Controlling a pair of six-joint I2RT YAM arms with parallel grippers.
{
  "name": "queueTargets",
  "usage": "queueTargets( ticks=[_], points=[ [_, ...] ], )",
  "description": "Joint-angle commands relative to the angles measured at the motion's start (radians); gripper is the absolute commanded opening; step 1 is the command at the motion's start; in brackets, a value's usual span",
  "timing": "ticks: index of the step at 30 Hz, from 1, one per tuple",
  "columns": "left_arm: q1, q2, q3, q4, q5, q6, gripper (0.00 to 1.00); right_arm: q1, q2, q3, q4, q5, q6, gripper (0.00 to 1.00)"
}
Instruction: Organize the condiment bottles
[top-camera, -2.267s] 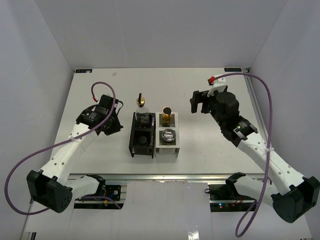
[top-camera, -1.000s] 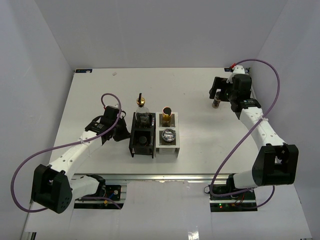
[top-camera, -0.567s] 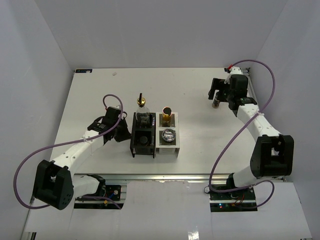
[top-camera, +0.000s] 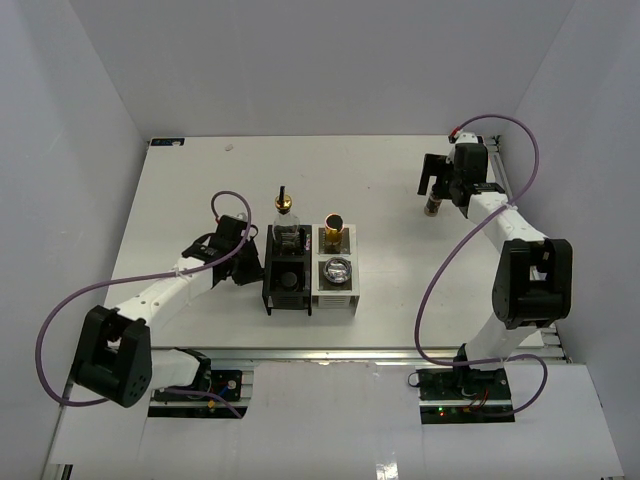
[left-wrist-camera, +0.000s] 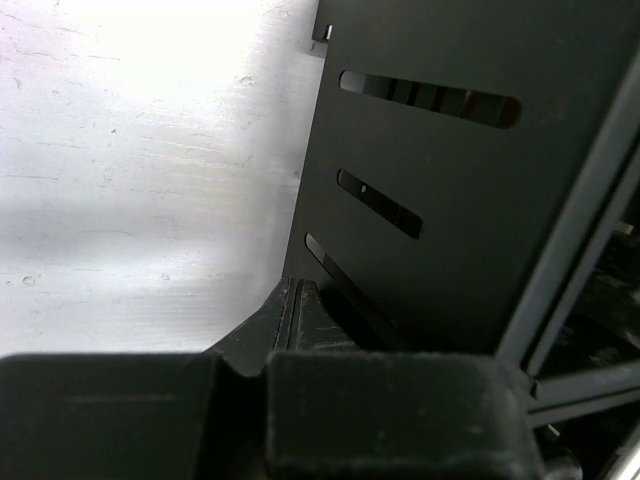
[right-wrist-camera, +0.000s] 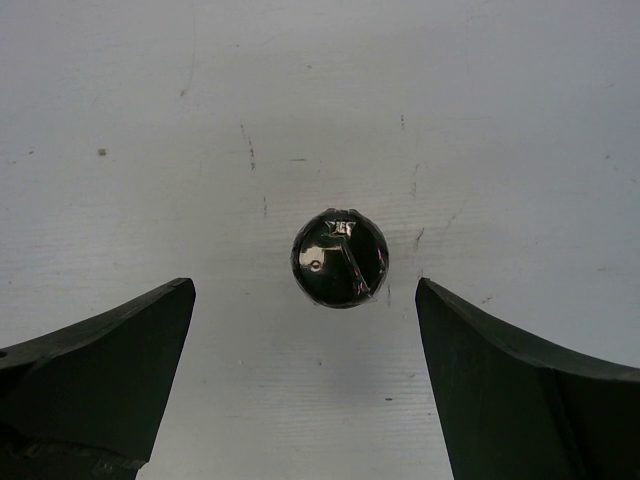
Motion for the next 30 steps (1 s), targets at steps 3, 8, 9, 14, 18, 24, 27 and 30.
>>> queueTargets(
  ticks=[3, 8, 9, 14, 18, 24, 27, 30],
  points=[
    [-0.016, 0.017, 0.006, 0.034, 0.024, 0.006, 0.00, -0.006, 0.040, 0.042, 0.031, 0.000, -0.012, 0.97],
    [-0.016, 0.046, 0.042, 0.004, -0.019, 0.015, 0.25, -0.006, 0.076, 0.066, 0.022, -0.001, -0.017, 0.94],
    [-0.016, 0.056, 0.052, -0.006, -0.029, 0.016, 0.42, -0.006, 0.079, 0.070, 0.021, 0.002, -0.021, 0.92],
    [-0.015, 0.083, 0.087, -0.048, -0.079, 0.020, 0.97, -0.006, 0.091, 0.093, -0.002, 0.031, -0.043, 0.84],
    [-0.012, 0.068, 0.096, -0.063, -0.111, 0.016, 0.98, -0.006, 0.093, 0.099, -0.018, 0.057, -0.052, 0.78],
    [-0.008, 0.059, 0.099, -0.073, -0.122, 0.016, 0.98, -0.006, 0.104, 0.111, -0.046, 0.066, -0.055, 0.74],
    [0.004, 0.072, 0.102, -0.065, -0.125, 0.013, 0.98, -0.006, 0.101, 0.108, -0.052, 0.065, -0.055, 0.74],
    [0.013, 0.092, 0.118, -0.058, -0.133, 0.014, 0.96, -0.005, 0.081, 0.095, -0.060, 0.080, -0.049, 0.74]
  ],
)
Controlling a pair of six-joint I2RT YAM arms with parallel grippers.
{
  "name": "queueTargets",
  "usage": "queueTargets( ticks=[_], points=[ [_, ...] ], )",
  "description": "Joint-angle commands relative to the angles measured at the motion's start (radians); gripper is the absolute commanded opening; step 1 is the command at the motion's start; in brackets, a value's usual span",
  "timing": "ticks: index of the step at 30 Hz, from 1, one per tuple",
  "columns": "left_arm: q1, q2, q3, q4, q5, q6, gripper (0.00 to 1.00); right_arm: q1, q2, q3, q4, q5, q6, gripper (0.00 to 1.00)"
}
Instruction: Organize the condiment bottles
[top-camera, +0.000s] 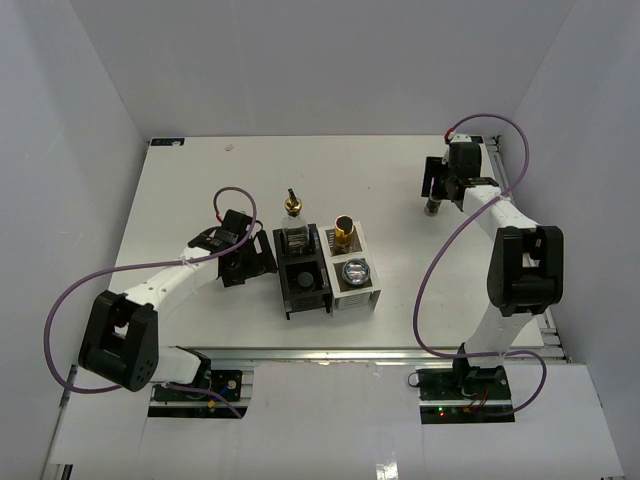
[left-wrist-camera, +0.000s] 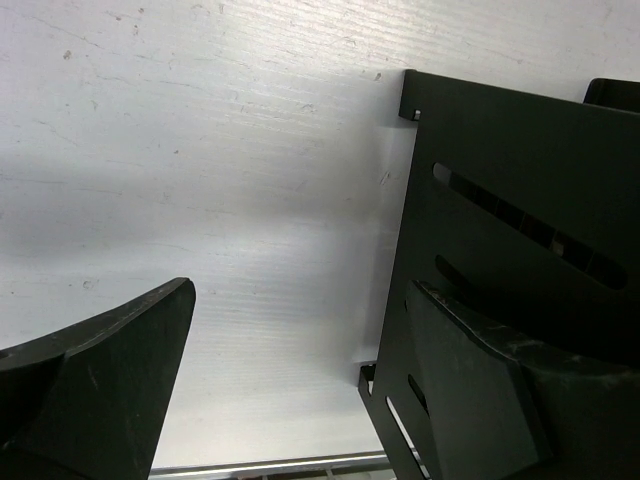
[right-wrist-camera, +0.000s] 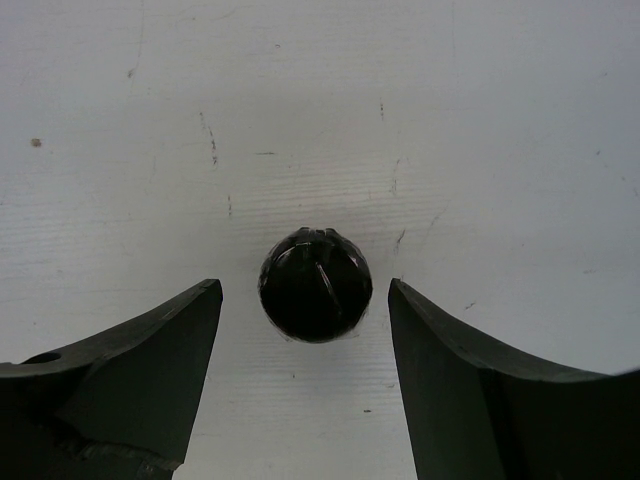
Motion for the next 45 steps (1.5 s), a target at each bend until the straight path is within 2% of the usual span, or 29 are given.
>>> queueTargets(
  ticks=[1, 3, 5, 6, 7, 8, 9, 20, 26, 37, 45],
  points=[
    [0.017, 0.008, 0.056, 0.016, -0.019, -0.009, 0.94, -0.004, -0.032, 0.016, -0.004, 0.028, -0.004, 0.74],
    [0.023, 0.017, 0.072, 0.017, -0.019, -0.004, 0.84, -0.004, -0.050, 0.012, -0.005, 0.024, -0.009, 0.74],
    [0.033, 0.023, 0.088, 0.014, -0.018, 0.005, 0.69, -0.006, -0.057, 0.022, -0.008, 0.020, -0.020, 0.74],
    [0.037, 0.025, 0.102, 0.011, -0.019, 0.008, 0.50, -0.005, -0.051, 0.038, -0.015, 0.021, -0.024, 0.75],
    [0.041, 0.025, 0.113, 0.010, -0.021, 0.009, 0.41, -0.004, -0.043, 0.045, -0.025, 0.022, -0.026, 0.75],
    [0.044, 0.027, 0.121, 0.008, -0.022, 0.010, 0.24, -0.004, -0.032, 0.059, -0.043, 0.018, -0.028, 0.75],
    [0.046, 0.030, 0.130, 0.005, -0.025, 0.010, 0.00, -0.004, -0.021, 0.080, -0.064, 0.012, -0.029, 0.75],
    [0.052, 0.139, 0.189, 0.072, 0.086, 0.038, 0.00, -0.004, -0.013, 0.063, -0.058, -0.017, -0.028, 0.76],
    [0.051, 0.219, 0.276, 0.087, 0.118, 0.054, 0.00, -0.004, -0.032, 0.037, -0.041, -0.019, -0.024, 0.76],
    [0.011, 0.309, 0.329, 0.138, 0.185, 0.040, 0.00, -0.006, -0.057, 0.057, -0.061, 0.006, -0.034, 0.77],
    [-0.031, 0.372, 0.397, 0.132, 0.185, 0.027, 0.00, -0.006, -0.067, 0.076, -0.078, 0.006, -0.042, 0.77]
  ],
)
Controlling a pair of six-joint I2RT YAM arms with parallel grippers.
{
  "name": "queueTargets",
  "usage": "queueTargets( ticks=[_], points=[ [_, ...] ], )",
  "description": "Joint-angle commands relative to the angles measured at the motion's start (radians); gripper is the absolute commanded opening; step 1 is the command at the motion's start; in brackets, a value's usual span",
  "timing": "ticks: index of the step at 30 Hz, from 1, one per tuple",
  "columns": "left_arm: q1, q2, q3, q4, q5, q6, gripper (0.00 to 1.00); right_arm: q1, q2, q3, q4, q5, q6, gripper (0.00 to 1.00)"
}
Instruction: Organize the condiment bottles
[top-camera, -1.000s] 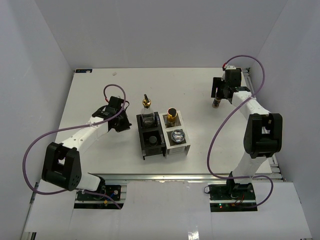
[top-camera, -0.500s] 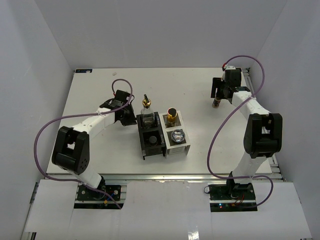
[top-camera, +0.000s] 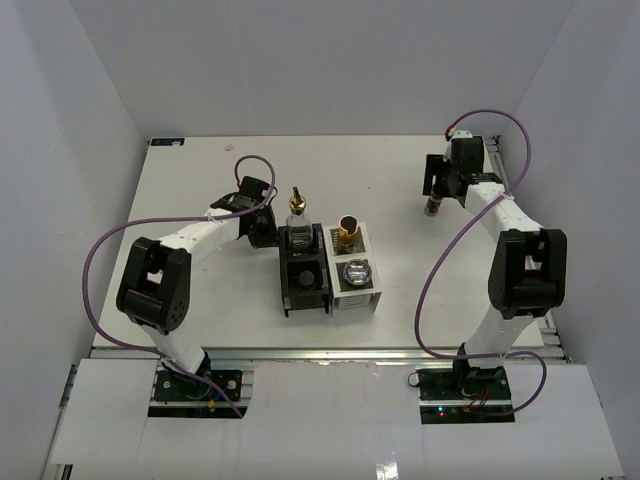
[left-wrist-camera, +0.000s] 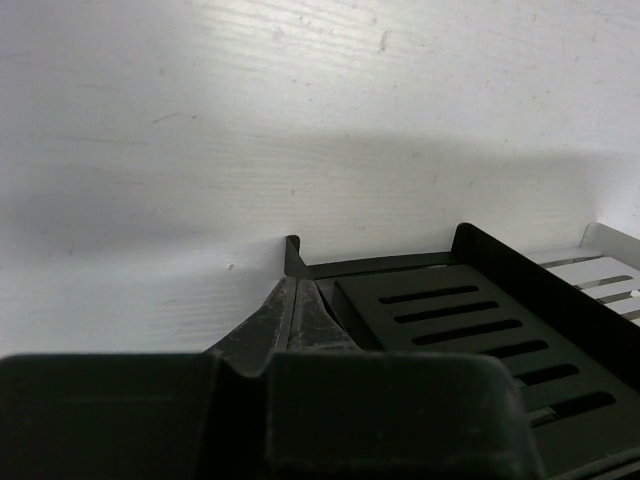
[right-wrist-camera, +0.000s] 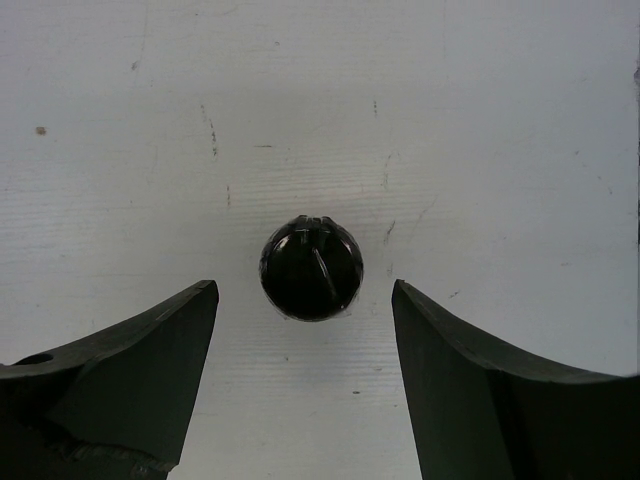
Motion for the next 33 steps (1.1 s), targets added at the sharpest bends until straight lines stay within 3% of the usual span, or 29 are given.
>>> queueTargets(
  ticks=[1, 8, 20, 21, 24, 26, 33],
  points=[
    [-0.056, 0.019, 0.075, 0.039, 0.066, -0.024, 0.00, -0.006, -0.045, 0.037, 0.000, 0.007, -0.014, 0.77],
    [-0.024, -0.002, 0.065, -0.071, -0.080, -0.061, 0.00, -0.006, -0.031, 0.039, -0.005, -0.018, -0.014, 0.76],
    [0.183, -0.265, -0.034, -0.144, -0.069, 0.041, 0.02, -0.006, 0.052, 0.088, -0.022, -0.025, -0.016, 0.71],
    [0.191, -0.287, -0.035, -0.149, -0.065, 0.049, 0.12, -0.006, 0.054, 0.085, -0.017, -0.023, -0.015, 0.72],
    [0.206, -0.372, -0.041, -0.171, -0.017, 0.069, 0.66, -0.006, 0.065, 0.088, -0.020, -0.013, -0.015, 0.72],
    [0.208, -0.409, -0.037, -0.180, -0.003, 0.075, 0.96, -0.006, 0.070, 0.085, -0.017, -0.006, -0.015, 0.72],
    [0.208, -0.473, -0.053, -0.186, 0.027, 0.096, 0.98, -0.006, 0.084, 0.087, -0.016, 0.006, -0.017, 0.71]
  ],
)
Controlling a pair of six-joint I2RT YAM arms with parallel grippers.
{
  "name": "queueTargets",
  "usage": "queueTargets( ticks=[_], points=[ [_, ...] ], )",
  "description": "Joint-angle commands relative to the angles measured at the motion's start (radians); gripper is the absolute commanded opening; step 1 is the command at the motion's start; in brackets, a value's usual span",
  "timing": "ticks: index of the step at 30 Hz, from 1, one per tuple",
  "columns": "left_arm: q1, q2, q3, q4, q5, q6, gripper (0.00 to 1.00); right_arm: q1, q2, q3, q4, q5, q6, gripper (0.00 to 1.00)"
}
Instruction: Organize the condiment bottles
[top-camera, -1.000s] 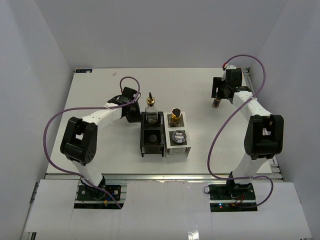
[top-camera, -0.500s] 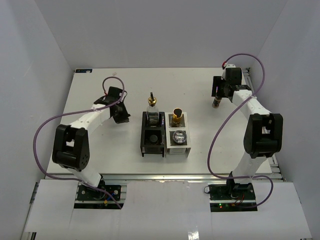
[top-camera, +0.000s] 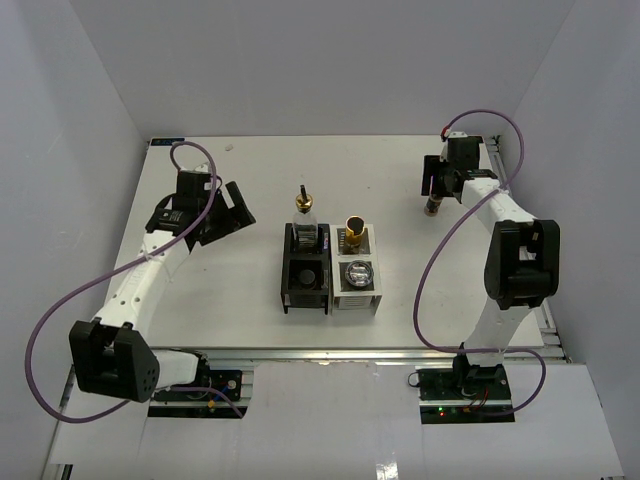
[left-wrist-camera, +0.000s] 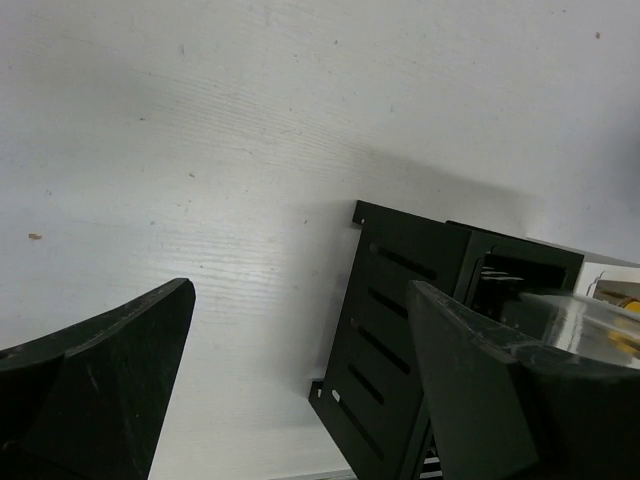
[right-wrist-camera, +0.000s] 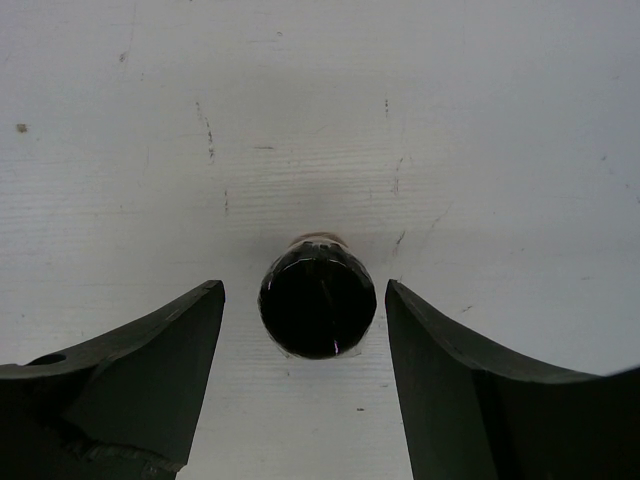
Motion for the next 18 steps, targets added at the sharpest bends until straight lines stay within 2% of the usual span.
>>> queueTargets(
  ticks=[1, 7, 10, 15, 18],
  points=[
    [0.002, -0.049, -0.023, -0.011, 0.034, 0.026, 0.98, -0.006, 0.009, 0.034, 0.003, 0.022, -0.014, 0.70],
    [0.002, -0.100, -0.068, -0.012, 0.024, 0.043, 0.98, -0.006, 0.023, 0.037, -0.008, 0.029, -0.015, 0.59],
    [0.002, -0.149, -0.092, -0.006, 0.012, 0.055, 0.98, -0.006, 0.022, 0.036, -0.011, 0.038, -0.017, 0.43],
    [0.002, -0.189, -0.122, -0.003, -0.021, 0.070, 0.98, -0.006, 0.001, 0.096, -0.060, 0.027, -0.023, 0.10],
    [0.002, -0.188, -0.137, -0.004, -0.026, 0.073, 0.98, -0.003, -0.033, 0.172, -0.134, 0.018, -0.028, 0.08]
  ],
)
